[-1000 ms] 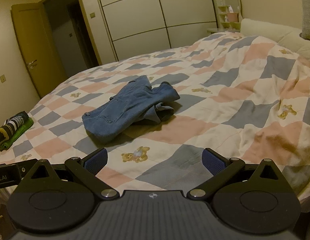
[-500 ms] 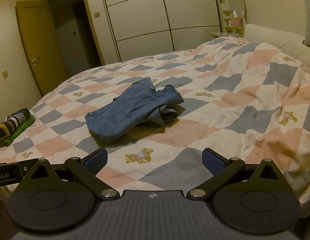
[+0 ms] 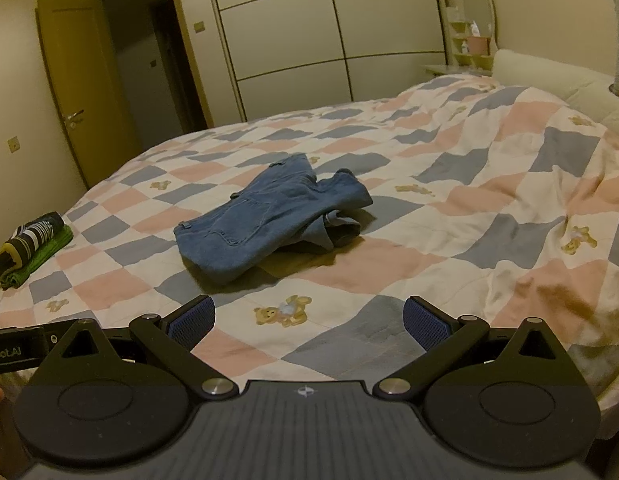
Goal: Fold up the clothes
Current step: 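Move both grippers toward the folded blue jeans on the bed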
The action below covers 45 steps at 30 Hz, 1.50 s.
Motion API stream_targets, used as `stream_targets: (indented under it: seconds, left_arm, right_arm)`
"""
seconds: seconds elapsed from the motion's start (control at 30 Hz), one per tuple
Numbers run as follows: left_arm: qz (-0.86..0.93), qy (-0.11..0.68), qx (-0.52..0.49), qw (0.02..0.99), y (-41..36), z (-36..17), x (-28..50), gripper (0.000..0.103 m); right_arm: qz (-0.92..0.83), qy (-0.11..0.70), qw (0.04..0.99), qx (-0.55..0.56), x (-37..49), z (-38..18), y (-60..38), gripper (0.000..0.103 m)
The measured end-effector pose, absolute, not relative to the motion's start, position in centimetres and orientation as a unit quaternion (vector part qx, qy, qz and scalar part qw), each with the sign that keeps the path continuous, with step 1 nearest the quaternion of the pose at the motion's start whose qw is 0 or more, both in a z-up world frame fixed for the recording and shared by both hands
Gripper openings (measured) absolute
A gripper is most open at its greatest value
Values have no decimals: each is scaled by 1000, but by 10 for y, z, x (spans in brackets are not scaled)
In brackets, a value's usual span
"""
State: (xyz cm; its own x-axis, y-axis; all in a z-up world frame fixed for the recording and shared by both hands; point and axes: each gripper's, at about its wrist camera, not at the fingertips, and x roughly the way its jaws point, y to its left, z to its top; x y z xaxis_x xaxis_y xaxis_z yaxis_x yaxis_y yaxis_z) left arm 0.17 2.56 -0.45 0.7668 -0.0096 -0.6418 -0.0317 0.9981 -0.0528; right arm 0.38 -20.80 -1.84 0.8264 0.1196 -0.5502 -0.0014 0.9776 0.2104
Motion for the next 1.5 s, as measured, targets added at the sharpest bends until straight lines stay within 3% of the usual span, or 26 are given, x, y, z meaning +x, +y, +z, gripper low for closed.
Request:
stream_targets:
  seconds: [0.87, 1.5]
  left_arm:
    - [22, 365, -48, 930, 53, -25, 15, 103]
    - [25, 381, -30, 924, 73, -51, 71, 102]
  right_arm:
    - [26, 317, 946, 63, 24, -30, -182, 103]
    - [31, 342, 938, 45, 73, -57, -160, 103]
